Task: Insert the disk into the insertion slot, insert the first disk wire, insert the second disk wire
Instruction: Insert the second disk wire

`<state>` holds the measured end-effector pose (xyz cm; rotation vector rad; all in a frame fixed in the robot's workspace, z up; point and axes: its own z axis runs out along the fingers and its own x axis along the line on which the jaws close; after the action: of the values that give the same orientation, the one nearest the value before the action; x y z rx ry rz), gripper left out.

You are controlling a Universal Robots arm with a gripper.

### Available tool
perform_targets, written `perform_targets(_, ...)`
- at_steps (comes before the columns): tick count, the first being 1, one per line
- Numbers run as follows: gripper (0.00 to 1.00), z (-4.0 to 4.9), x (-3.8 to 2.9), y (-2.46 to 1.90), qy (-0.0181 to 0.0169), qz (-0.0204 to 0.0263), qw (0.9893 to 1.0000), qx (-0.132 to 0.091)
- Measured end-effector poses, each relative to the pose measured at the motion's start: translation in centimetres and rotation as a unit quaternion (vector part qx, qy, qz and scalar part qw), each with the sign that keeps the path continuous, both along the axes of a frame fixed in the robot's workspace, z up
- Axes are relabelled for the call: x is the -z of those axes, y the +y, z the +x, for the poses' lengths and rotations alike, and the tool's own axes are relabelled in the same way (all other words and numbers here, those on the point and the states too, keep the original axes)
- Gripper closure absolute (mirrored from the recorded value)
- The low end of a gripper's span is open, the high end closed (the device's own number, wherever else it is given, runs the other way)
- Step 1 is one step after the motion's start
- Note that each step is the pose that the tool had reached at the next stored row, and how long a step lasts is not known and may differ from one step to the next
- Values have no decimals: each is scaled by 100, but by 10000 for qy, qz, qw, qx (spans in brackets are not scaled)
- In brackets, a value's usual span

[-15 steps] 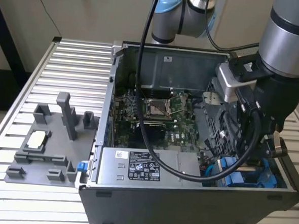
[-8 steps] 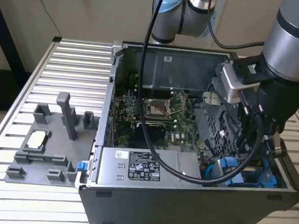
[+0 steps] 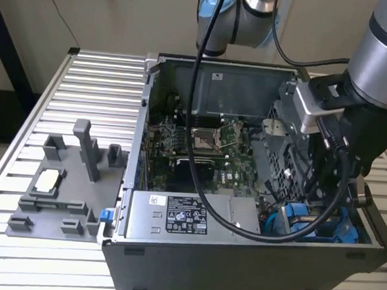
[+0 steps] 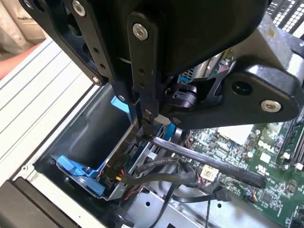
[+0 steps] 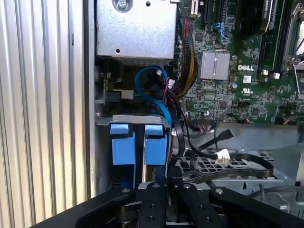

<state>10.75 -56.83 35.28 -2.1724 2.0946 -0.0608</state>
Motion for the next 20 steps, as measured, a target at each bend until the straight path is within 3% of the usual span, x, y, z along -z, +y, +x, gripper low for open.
perform_targets(2, 84, 20, 4, -1, 43, -11, 10000, 7)
perform_targets(14, 84, 232, 22, -1, 500, -110, 9987, 7)
perform_targets(15, 84, 246, 25, -1, 518, -111, 9986, 7)
perform_targets(20, 84, 274, 37, -1, 519, -113, 9986, 7)
